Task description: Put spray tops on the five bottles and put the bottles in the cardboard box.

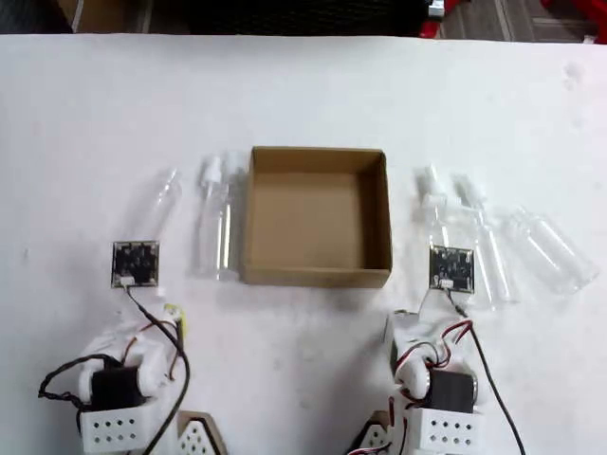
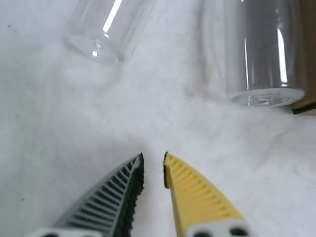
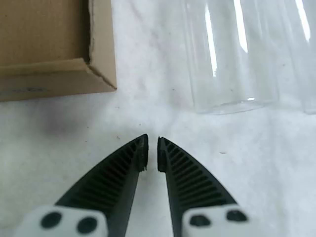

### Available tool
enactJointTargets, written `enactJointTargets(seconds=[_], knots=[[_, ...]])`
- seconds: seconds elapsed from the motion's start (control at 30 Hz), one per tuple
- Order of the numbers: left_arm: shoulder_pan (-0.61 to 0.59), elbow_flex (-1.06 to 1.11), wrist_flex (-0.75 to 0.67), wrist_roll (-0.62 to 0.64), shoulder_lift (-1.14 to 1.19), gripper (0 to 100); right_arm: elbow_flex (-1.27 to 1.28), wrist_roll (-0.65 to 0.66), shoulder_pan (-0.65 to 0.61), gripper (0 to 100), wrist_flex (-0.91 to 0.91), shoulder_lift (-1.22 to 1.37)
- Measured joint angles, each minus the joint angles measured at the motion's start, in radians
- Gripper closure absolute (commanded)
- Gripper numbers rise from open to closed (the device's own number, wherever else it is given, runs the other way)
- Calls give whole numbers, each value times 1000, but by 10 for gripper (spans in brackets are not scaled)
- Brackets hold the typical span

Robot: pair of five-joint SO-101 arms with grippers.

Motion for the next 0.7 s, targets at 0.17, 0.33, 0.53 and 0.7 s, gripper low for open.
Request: enactJointTargets(seconds=[0.17, 0.33, 0.53, 0.7], knots=[[5, 0, 0, 0, 0, 924, 0, 0, 0, 978, 0, 0], [5, 0, 0, 0, 0, 924, 0, 0, 0, 978, 0, 0], [5, 0, 0, 0, 0, 927, 0, 0, 0, 978, 0, 0], [5, -8, 0, 0, 0, 928, 0, 0, 0, 978, 0, 0]])
